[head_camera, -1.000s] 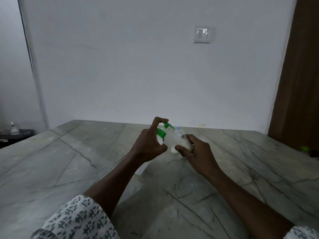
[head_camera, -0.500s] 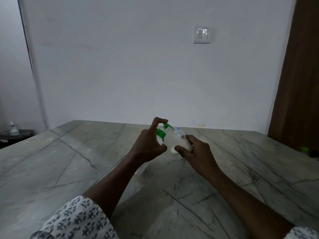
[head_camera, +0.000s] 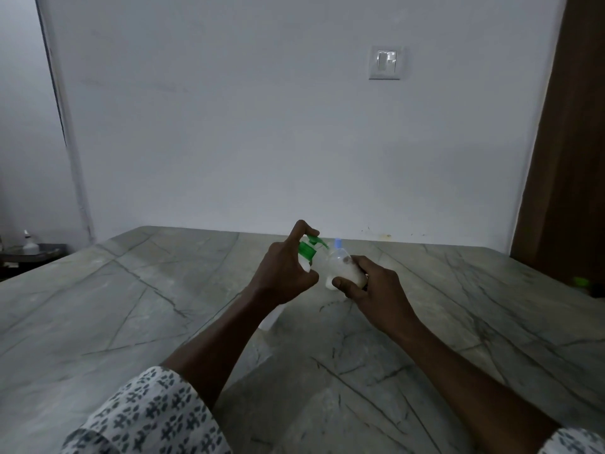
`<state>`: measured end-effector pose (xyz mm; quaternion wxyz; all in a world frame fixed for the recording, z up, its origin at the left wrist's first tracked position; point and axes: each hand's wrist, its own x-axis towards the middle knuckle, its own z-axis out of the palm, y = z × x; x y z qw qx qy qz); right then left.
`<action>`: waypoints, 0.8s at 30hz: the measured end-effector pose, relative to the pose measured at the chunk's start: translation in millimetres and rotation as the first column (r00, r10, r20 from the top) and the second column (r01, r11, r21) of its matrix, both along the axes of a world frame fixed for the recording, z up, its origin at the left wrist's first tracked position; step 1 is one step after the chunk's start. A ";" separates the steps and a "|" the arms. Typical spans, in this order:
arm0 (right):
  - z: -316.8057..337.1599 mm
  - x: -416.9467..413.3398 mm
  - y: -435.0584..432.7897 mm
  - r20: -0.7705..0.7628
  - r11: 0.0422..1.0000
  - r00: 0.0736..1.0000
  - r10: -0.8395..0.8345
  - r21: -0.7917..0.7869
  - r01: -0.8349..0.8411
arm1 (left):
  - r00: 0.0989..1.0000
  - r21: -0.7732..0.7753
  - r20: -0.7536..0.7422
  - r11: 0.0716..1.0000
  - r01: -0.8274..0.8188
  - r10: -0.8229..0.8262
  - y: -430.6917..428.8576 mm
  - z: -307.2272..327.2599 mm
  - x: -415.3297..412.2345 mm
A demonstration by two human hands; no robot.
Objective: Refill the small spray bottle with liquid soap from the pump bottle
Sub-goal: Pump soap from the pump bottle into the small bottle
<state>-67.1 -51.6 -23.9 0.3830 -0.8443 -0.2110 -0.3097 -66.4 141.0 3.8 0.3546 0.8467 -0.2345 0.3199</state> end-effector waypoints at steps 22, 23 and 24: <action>1.5 -2.0 0.5 0.000 1.000 1.000 0.004 0.014 -0.004 | 1.000 -0.005 0.007 1.000 -0.016 0.016 -0.3 -1.0 0.7; 1.8 -2.0 0.3 0.001 1.000 1.000 0.002 0.021 -0.002 | 1.000 -0.003 0.004 1.000 -0.014 0.014 -0.4 -1.2 0.1; 2.0 -2.0 -0.1 0.003 1.000 1.000 0.001 0.029 -0.001 | 1.000 0.001 0.004 1.000 -0.010 0.010 -0.8 -1.4 -0.4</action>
